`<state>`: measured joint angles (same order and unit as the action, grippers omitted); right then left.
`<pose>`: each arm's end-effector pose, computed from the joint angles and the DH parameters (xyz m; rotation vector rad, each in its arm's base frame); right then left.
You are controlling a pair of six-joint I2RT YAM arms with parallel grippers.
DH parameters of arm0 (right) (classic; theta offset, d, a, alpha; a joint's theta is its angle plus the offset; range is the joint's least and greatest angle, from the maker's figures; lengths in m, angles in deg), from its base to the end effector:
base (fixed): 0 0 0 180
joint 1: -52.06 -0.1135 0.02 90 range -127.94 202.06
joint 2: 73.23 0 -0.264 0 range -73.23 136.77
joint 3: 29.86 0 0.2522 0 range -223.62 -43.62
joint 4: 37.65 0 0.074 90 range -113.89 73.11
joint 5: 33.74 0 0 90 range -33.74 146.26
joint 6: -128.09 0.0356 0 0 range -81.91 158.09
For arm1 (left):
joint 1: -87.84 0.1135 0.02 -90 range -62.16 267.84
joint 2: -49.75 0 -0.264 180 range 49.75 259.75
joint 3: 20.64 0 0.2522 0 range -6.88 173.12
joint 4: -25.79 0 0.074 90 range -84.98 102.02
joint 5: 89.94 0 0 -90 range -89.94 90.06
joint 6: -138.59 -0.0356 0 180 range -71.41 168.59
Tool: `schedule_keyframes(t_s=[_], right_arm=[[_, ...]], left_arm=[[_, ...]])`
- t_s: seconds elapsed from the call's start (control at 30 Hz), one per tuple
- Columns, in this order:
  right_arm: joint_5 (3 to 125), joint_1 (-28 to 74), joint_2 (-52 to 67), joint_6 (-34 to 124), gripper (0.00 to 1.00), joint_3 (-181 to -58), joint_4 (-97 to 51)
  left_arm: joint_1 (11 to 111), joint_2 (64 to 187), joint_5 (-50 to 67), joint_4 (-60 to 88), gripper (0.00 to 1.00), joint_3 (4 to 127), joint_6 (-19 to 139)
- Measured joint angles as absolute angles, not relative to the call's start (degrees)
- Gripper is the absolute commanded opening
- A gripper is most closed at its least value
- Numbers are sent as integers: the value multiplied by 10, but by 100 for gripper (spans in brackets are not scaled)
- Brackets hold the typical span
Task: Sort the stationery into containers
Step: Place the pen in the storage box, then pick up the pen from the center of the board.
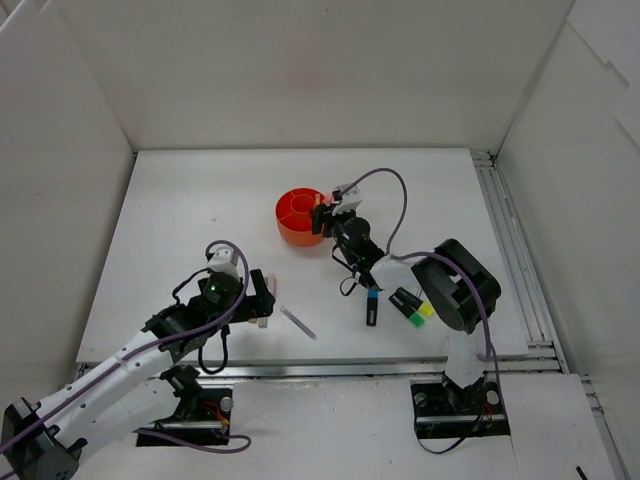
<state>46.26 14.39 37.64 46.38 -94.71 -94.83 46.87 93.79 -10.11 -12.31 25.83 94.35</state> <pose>0.3174 0.2372 0.1998 -0.2098 1.3850 0.5494 0.1331 -0.1072 0.2441 -0.1974 2.2516 -0.6495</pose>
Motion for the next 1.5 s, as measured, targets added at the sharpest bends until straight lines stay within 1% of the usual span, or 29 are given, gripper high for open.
schedule_keyframes(t_s=[0.03, 0.1, 0.13, 0.2, 0.23, 0.33, 0.47, 0.6, 0.77, 0.93, 1.03, 1.07, 1.13, 1.17, 1.23, 1.27, 1.3, 1.33, 1.4, 1.43, 1.5], right_arm=[[462, 141, 366, 459, 61, -943, -948], [462, 135, 338, 452, 67, -934, -948], [461, 133, 323, 451, 76, -929, -948], [457, 128, 284, 445, 86, -914, -949], [453, 125, 261, 444, 98, -903, -950], [423, 113, 185, 440, 98, -860, -951], [332, 95, 69, 449, 98, -809, -916], [220, 83, -56, 482, 98, -767, -816], [124, 76, -191, 523, 98, -732, -674], [53, 73, -276, 570, 98, -731, -528], [22, 74, -304, 588, 98, -731, -468], [13, 74, -311, 592, 98, -731, -454], [0, 74, -319, 598, 98, -731, -434], [-5, 74, -320, 600, 98, -731, -426], [-13, 74, -321, 605, 98, -731, -416], [-16, 74, -320, 606, 98, -731, -411], [-19, 74, -320, 607, 98, -731, -408], [-21, 74, -319, 608, 98, -731, -405], [-25, 74, -315, 608, 98, -731, -401], [-28, 74, -312, 608, 98, -731, -399], [-31, 74, -306, 608, 98, -731, -395]], left_arm=[[465, 943, -101, -124, 99, 262, 947], [454, 956, -104, -128, 99, 273, 957], [449, 965, -105, -131, 100, 279, 961], [436, 988, -107, -139, 99, 294, 972], [429, 1001, -108, -145, 100, 303, 978], [406, 1047, -113, -155, 99, 329, 999], [379, 1109, -117, -169, 99, 358, 1034], [363, 1171, -119, -182, 99, 372, 1073], [354, 1259, -116, -186, 99, 400, 1106], [354, 1355, -103, -181, 99, 465, 1117], [355, 1406, -90, -177, 96, 498, 1118], [356, 1422, -85, -176, 93, 507, 1118], [359, 1451, -71, -176, 90, 519, 1118], [362, 1464, -67, -177, 85, 523, 1117], [367, 1471, -55, -175, 79, 533, 1116], [370, 1474, -50, -175, 71, 536, 1116], [375, 1476, -46, -175, 66, 538, 1113], [378, 1478, -42, -174, 57, 539, 1112], [384, 1486, -36, -173, 48, 545, 1107], [388, 1491, -34, -172, 37, 551, 1104], [392, 1504, -33, -173, 26, 565, 1098]])
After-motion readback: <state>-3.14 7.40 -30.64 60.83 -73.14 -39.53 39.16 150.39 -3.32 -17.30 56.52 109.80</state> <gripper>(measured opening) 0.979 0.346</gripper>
